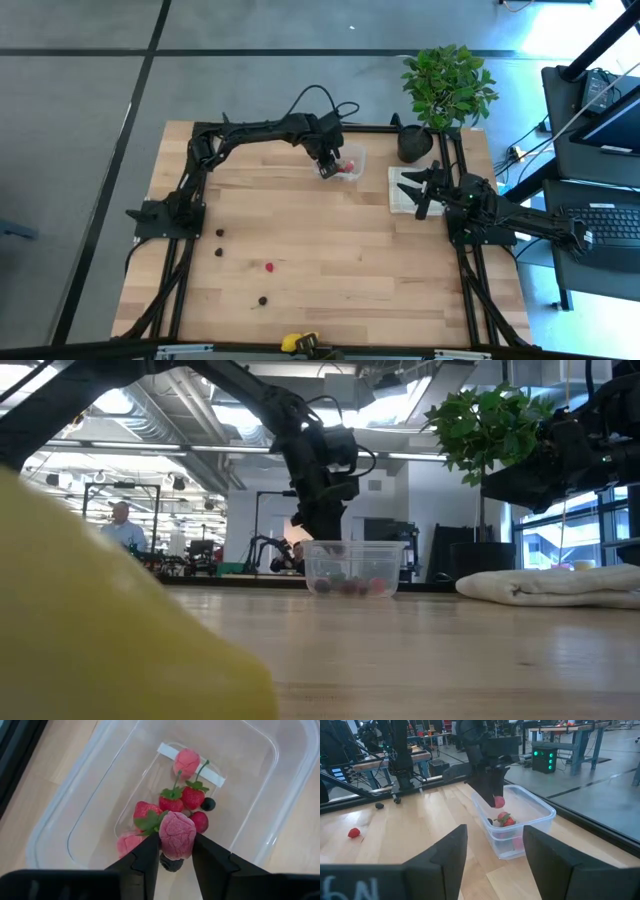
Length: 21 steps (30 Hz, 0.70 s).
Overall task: Pick and placing Produce into tupperware
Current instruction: Put the peach into the transparent container
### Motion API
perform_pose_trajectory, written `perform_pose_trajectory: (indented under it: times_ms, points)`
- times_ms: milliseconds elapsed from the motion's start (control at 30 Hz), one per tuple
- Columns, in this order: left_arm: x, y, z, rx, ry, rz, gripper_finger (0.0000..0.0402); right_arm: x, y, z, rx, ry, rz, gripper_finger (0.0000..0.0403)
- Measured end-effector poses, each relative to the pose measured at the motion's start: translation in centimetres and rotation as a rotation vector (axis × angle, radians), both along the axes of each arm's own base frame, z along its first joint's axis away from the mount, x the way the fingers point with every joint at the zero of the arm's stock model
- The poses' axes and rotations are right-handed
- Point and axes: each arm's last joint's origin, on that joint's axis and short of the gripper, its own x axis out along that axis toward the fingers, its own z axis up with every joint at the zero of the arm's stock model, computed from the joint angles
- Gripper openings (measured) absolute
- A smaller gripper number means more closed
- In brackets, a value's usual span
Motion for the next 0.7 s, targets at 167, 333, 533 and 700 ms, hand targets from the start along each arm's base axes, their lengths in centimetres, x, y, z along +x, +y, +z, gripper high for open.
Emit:
perform_pose_trajectory:
  times_ms: [167,333,533,700]
  points:
    - [0.01,-0.02,0.0,0.0,0.0,0.0,0.0105,0.0,0.0,0.0,0.0,0.0,0.0,0.0195]
    - [0.0,-0.02,0.02,0.0,0.0,0.0,0.0094,0.0,0.0,0.0,0.0,0.0,0.0,0.0195]
    - [0.0,-0.02,0.01,0.0,0.0,0.0,0.0089,0.0,0.0,0.0,0.0,0.0,0.0,0.0195]
    - [0.0,-0.02,0.02,0.0,-0.001,0.0,0.0101,0.0,0.0,0.0,0.0,0.0,0.0,0.0195]
